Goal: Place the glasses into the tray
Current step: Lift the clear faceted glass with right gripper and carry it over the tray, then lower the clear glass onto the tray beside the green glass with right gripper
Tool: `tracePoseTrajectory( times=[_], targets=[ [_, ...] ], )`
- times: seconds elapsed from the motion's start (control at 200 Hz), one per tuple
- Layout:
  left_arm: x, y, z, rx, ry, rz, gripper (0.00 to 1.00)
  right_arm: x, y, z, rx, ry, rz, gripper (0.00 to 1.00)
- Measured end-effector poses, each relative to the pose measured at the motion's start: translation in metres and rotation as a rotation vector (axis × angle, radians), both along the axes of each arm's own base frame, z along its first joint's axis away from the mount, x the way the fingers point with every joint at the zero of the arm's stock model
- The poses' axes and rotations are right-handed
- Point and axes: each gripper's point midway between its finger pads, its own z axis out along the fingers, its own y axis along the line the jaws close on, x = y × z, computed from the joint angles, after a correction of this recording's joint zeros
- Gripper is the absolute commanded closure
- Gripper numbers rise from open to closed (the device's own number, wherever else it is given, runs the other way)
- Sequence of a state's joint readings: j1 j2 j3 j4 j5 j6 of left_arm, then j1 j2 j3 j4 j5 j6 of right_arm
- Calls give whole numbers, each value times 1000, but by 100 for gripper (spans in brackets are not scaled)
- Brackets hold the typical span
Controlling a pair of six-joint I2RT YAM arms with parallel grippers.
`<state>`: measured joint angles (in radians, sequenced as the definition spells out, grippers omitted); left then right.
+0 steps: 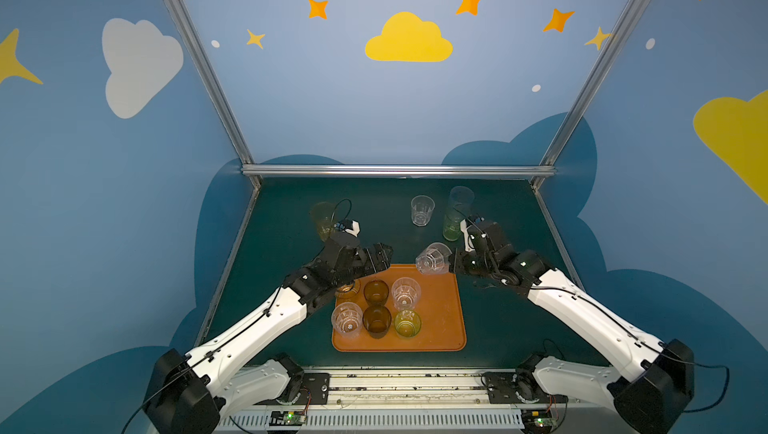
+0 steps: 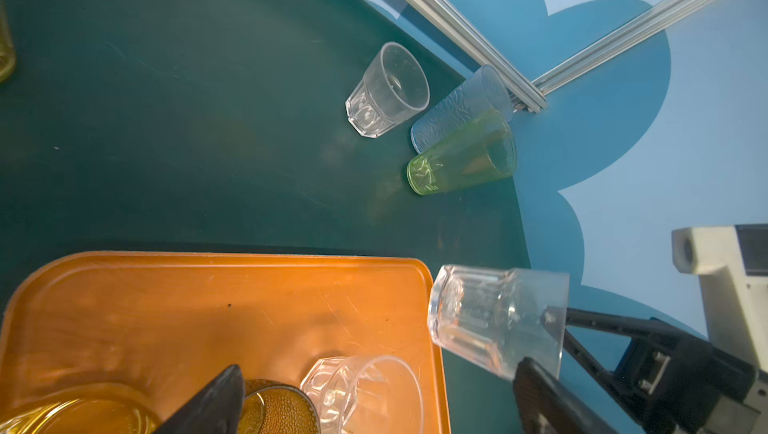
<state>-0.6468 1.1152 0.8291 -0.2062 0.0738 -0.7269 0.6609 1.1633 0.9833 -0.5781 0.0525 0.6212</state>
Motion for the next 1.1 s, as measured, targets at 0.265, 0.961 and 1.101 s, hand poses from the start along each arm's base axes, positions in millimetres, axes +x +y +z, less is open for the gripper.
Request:
tracePoseTrajectory(
  times=[0.265, 0.961, 1.101],
  targets=[
    [6, -19, -3, 12, 21, -48, 0, -27, -16, -16, -18, 38, -18, 100],
    [13, -48, -14, 25, 67, -114, 0, -79, -34, -57, -58, 150, -48, 100],
    [13, -48, -14, 27, 66, -117, 0, -88, -29, -63, -62, 173, -39, 100]
  ],
)
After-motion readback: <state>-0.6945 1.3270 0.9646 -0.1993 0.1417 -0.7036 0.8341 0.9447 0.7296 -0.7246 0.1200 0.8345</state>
